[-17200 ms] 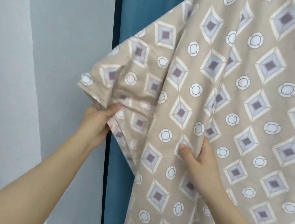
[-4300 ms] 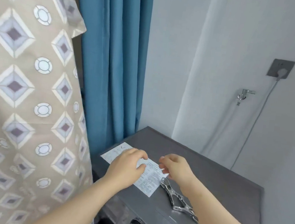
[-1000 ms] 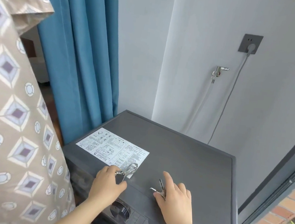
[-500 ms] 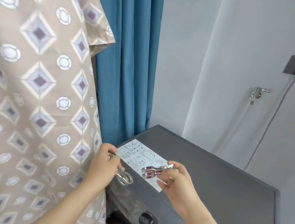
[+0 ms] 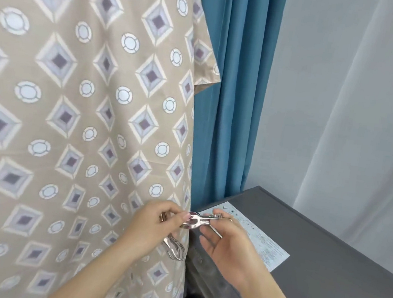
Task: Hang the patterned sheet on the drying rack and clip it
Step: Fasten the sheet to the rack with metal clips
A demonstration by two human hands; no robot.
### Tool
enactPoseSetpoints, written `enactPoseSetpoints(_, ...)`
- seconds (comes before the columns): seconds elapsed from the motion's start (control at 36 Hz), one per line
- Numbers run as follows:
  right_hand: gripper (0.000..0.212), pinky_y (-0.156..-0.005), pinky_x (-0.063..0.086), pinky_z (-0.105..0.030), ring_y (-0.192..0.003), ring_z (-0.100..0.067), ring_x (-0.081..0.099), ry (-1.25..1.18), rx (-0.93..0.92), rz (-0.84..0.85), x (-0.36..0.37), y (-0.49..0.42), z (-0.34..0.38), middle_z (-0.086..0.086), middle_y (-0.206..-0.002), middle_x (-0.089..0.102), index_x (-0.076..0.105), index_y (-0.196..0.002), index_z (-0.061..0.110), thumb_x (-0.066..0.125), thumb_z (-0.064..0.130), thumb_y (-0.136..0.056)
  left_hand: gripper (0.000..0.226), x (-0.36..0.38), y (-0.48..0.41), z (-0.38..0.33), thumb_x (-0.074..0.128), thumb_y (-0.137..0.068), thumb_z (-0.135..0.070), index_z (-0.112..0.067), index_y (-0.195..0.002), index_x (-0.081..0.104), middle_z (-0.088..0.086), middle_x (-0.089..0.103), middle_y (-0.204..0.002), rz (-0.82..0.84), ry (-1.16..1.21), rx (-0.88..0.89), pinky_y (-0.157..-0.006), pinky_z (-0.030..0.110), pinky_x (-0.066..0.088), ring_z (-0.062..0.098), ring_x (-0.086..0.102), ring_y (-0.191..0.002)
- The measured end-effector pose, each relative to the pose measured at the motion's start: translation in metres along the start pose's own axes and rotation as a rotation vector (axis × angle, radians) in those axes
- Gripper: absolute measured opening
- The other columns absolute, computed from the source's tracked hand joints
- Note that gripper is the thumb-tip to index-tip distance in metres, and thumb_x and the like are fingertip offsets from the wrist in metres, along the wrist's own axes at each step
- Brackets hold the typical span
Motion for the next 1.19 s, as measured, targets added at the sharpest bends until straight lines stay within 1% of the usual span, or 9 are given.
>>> enactPoseSetpoints(0.25,0.016,-0.072,0.046,-0.028,-0.064,-0.012,0.066,0.035,-0.066,0.149,0.058,-0.007,0.014,0.002,-0.072,0.07,0.058,-0.093,0.017,0.06,0.01,-0.079,0.016,-0.048,0.004,-0.019,0.06,-0.087,-0.024,-0.024,-0.073,0.065,-0.003,0.064,-0.048,-0.144,0.079,0.027,-0.048,0.012,0.034,0.0,0.053,-0.044)
enactPoseSetpoints(0.33,0.025,-0.068,0.049,-0.027,-0.07,-0.012,0.065,0.063,-0.058,0.168,0.07,-0.007,0.016,0.005,-0.073,0.069,0.06,-0.087,0.02,0.061,0.035,-0.068,0.016,-0.063,0.005,-0.021,0.061,-0.088,-0.024,-0.028,-0.072,0.065,-0.003,0.068,-0.061,-0.224,0.07,0.031,-0.058,0.018,0.042,0.007,0.062,-0.051)
enactPoseSetpoints(0.42,0.03,-0.066,0.051,-0.027,-0.075,-0.014,0.065,0.047,-0.08,0.157,0.076,-0.009,0.019,0.002,-0.079,0.069,0.055,-0.086,0.019,0.06,0.041,-0.067,0.018,-0.07,0.006,-0.025,0.062,-0.086,-0.023,-0.03,-0.07,0.064,-0.003,0.07,-0.069,-0.24,0.039,0.053,-0.067,0.025,0.046,0.014,0.067,-0.059)
enactPoseSetpoints(0.56,0.043,-0.074,0.052,-0.03,-0.078,-0.016,0.068,0.045,-0.098,0.167,0.083,-0.01,0.019,-0.005,-0.088,0.069,0.05,-0.098,0.014,0.063,0.04,-0.067,0.022,-0.079,0.008,-0.026,0.06,-0.087,-0.022,-0.03,-0.067,0.063,0.0,0.067,-0.063,-0.276,0.056,0.039,-0.056,0.012,0.04,0.01,0.063,-0.057)
enactPoseSetpoints(0.72,0.034,-0.074,0.057,-0.027,-0.082,-0.02,0.07,-0.007,-0.171,0.192,0.1,-0.004,0.026,-0.014,-0.09,0.071,0.05,-0.093,0.008,0.062,0.033,-0.073,0.017,-0.081,0.008,-0.013,0.058,-0.089,-0.017,-0.016,-0.074,0.067,0.0,0.064,-0.054,-0.307,0.499,-0.142,-0.056,0.03,0.049,0.015,0.061,-0.048)
enactPoseSetpoints(0.86,0.03,-0.074,0.058,-0.026,-0.086,-0.024,0.071,0.003,-0.228,0.143,0.109,-0.003,0.031,-0.022,-0.1,0.068,0.051,-0.101,0.004,0.055,0.031,-0.088,0.017,-0.093,0.006,-0.025,0.058,-0.089,-0.018,-0.012,-0.076,0.067,0.002,0.063,-0.054,-0.335,0.481,-0.084,-0.045,0.023,0.049,0.011,0.06,-0.044)
enactPoseSetpoints(0.97,0.043,-0.062,0.057,-0.026,-0.067,-0.016,0.07,-0.03,-0.261,0.054,0.114,-0.004,0.038,-0.014,-0.083,0.07,0.053,-0.106,0.0,0.051,0.041,-0.091,0.019,-0.099,-0.003,-0.048,0.06,-0.087,-0.023,-0.01,-0.075,0.066,0.005,0.063,-0.054,-0.305,0.407,-0.007,-0.048,0.023,0.047,0.012,0.057,-0.047)
enactPoseSetpoints(1.11,0.037,-0.061,0.058,-0.022,-0.07,-0.014,0.072,-0.231,-0.352,0.084,0.137,0.001,0.06,-0.009,-0.077,0.072,0.056,-0.093,0.006,0.048,0.041,-0.092,0.021,-0.115,-0.016,-0.075,0.062,-0.086,-0.027,-0.018,-0.067,0.064,-0.001,0.066,-0.056,-0.355,0.333,0.078,-0.065,0.045,0.052,0.028,0.064,-0.065)
enactPoseSetpoints(1.19,0.035,-0.065,0.058,-0.021,-0.074,-0.014,0.072,-0.279,-0.388,0.145,0.155,0.004,0.068,-0.011,-0.087,0.071,0.056,-0.095,0.005,0.05,0.039,-0.09,0.02,-0.127,-0.017,-0.082,0.06,-0.087,-0.024,-0.02,-0.068,0.064,-0.004,0.067,-0.059,-0.392,0.328,0.123,-0.065,0.045,0.053,0.021,0.066,-0.061)
Point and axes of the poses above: each hand's wrist, its own y-axis away from the middle knuckle, its own x-axis out of the palm, z = x × y, the point moved 8 cm from there along -y, towards the middle knuckle
